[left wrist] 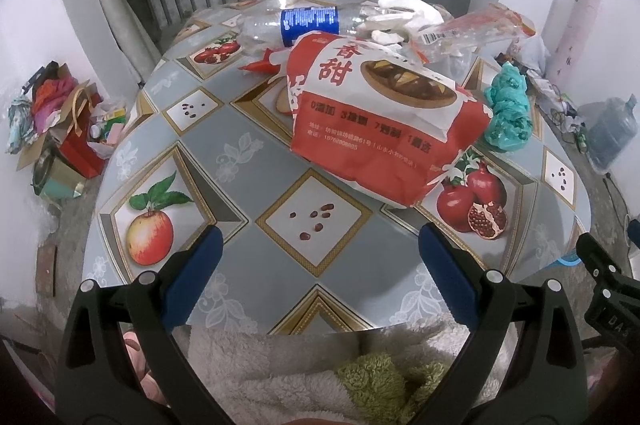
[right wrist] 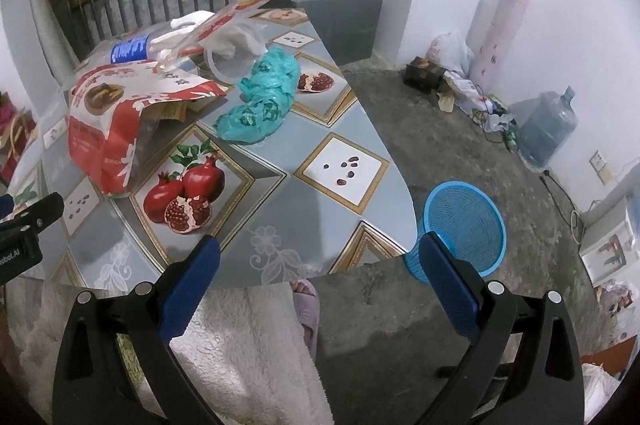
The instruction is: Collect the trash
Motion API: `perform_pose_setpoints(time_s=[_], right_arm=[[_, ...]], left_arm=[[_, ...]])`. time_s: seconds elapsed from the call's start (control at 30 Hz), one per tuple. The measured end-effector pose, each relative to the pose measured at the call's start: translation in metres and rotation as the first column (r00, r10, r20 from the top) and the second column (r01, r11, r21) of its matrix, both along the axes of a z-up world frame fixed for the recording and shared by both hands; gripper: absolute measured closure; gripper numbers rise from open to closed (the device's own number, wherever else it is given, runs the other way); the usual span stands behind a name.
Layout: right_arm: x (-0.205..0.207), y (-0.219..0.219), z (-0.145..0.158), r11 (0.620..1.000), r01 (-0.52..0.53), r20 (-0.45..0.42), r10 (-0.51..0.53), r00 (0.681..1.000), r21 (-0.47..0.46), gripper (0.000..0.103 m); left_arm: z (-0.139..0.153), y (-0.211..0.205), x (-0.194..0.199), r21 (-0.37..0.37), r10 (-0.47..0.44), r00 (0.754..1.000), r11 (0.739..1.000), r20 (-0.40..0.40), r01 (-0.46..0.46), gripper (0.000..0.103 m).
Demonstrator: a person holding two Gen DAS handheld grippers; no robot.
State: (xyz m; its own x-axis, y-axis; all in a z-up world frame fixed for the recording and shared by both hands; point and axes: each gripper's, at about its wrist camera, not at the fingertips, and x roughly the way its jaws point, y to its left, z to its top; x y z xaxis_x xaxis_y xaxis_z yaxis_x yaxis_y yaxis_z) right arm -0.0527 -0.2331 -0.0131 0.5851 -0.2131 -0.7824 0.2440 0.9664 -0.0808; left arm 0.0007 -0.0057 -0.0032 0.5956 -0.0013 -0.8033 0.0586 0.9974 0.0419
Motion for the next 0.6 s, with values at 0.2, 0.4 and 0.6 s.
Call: perform_pose_setpoints(time_s=[0.2, 0.4, 0.6], right_arm=[[-0.002, 0.0, 0.003, 1.0, 0.001, 0.011, -0.001, 1.0, 0.002, 0.006], [-0.008, 0.001, 0.009, 1.0, 0.001, 0.042, -0.002, 0.999, 0.007, 0.006], [-0.015, 0.002, 0.015, 1.0, 0.001, 0.069, -0.002, 0.998, 0.018, 0.006]], left_arm=[[0.002, 0.0, 0.0, -0.003, -0.003, 1.0, 1.0, 0.003, 0.003, 0.009], [0.011, 0.0, -0.007, -0.009, -0.008, 0.999, 1.0, 0.033, 0.008, 0.009], [0.016, 0.0, -0.012, -0.02, -0.019, 0.999, 1.0, 0.042, 0.02, 0.009]])
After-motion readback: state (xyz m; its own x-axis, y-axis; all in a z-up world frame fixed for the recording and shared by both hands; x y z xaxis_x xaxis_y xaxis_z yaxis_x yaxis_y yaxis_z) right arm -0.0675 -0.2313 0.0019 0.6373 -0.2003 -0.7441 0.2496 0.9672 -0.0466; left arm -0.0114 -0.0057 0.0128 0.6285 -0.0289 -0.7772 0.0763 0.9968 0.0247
